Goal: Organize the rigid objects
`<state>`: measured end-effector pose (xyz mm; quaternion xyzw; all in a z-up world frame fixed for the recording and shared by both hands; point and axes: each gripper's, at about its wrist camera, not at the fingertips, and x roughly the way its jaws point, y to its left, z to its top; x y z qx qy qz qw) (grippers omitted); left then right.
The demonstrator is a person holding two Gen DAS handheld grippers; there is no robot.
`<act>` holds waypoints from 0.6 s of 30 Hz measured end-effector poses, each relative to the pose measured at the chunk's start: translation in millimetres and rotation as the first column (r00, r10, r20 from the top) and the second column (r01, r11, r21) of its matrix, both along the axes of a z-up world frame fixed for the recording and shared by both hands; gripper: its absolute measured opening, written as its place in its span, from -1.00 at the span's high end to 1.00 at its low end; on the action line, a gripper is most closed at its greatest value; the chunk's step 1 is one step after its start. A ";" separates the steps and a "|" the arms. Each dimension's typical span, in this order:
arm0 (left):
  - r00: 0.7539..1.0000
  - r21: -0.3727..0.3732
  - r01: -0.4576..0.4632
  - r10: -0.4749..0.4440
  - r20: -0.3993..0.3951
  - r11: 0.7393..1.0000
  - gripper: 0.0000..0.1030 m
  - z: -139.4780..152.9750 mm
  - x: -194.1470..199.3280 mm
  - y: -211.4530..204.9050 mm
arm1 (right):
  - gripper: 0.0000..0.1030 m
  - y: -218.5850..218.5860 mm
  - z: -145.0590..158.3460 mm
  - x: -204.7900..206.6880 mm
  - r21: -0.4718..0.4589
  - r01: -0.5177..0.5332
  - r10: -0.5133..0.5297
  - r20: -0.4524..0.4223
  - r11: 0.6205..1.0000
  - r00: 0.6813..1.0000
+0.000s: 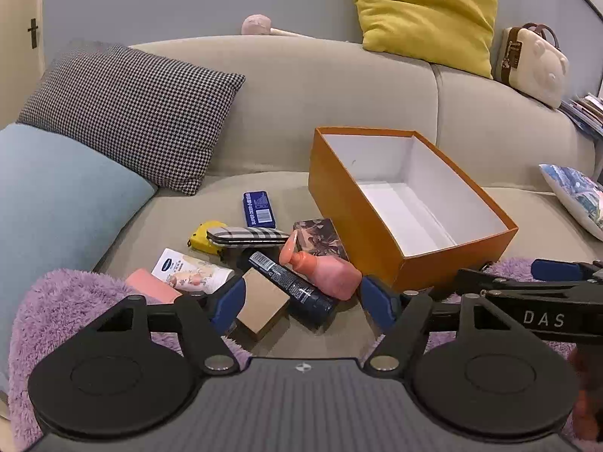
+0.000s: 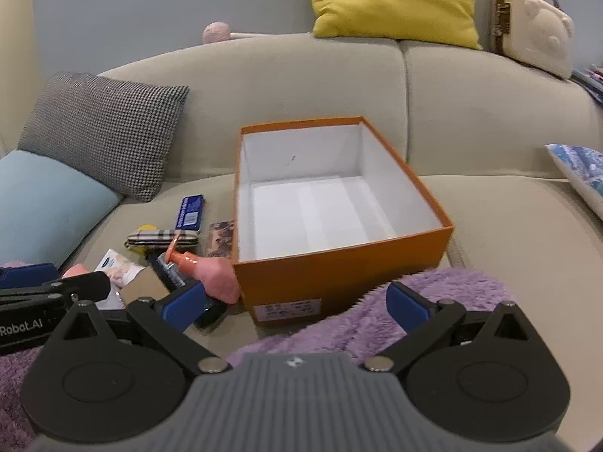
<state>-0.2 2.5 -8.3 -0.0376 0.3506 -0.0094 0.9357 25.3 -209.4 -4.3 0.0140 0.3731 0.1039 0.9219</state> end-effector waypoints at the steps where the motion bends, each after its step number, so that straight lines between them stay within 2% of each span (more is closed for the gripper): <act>1: 1.000 -0.008 -0.006 0.006 -0.005 1.000 -0.59 -1.0 0.3 2.6 | -0.97 1.8 -0.8 1.0 0.001 -0.011 0.011 -0.004 1.000 1.000; 6: 0.997 -0.047 -0.040 0.037 -0.061 0.998 -0.58 -8.2 5.1 16.0 | -0.94 14.8 -5.2 6.3 -0.007 -0.076 0.076 -0.017 0.997 0.997; 9: 0.995 -0.067 -0.047 0.040 -0.095 0.997 -0.58 -12.4 8.3 22.1 | -0.75 25.6 -8.8 11.2 -0.015 -0.135 0.135 -0.035 0.991 0.990; 12: 0.990 -0.089 -0.051 0.039 -0.136 0.995 -0.43 -17.8 14.2 29.7 | -0.54 36.2 -12.9 17.1 -0.017 -0.202 0.200 -0.057 0.979 0.978; 18: 0.976 -0.118 -0.073 0.047 -0.214 0.990 -0.27 -26.7 27.5 49.8 | -0.12 62.4 -21.4 30.7 -0.016 -0.344 0.341 -0.096 0.939 0.935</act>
